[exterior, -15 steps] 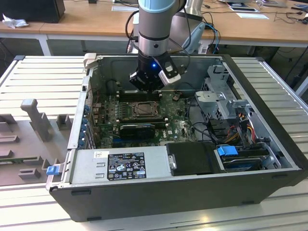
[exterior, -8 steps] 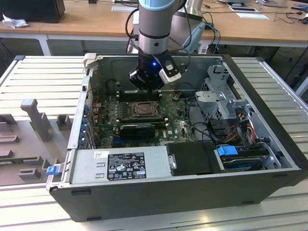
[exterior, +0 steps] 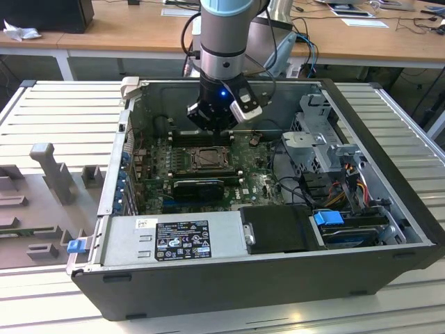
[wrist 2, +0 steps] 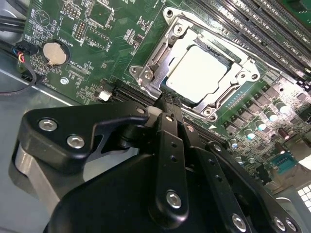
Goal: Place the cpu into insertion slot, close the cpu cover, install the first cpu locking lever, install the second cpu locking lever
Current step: 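Install the second cpu locking lever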
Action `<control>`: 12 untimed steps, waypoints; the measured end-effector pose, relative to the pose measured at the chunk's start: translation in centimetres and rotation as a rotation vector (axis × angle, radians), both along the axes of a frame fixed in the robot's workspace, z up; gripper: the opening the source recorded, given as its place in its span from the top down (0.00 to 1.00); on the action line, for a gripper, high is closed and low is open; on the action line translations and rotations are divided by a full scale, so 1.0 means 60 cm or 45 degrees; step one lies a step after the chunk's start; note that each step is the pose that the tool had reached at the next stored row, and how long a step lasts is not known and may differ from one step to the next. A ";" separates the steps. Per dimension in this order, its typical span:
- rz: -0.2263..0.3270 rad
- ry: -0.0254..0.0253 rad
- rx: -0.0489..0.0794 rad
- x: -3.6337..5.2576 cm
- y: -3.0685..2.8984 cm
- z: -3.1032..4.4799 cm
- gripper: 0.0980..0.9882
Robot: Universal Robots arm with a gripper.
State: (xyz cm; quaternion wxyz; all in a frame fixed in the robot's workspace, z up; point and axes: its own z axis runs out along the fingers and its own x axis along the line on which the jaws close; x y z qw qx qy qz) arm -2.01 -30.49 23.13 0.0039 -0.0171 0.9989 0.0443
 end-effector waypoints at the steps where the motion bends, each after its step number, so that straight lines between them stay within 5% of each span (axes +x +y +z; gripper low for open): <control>1: 0.000 0.0000 0.000 0.000 -0.0012 0.000 0.99; 8: 0.000 -0.0001 0.002 0.000 -0.0042 0.010 0.99; 12: 0.000 0.0000 0.002 0.000 -0.0160 0.010 0.99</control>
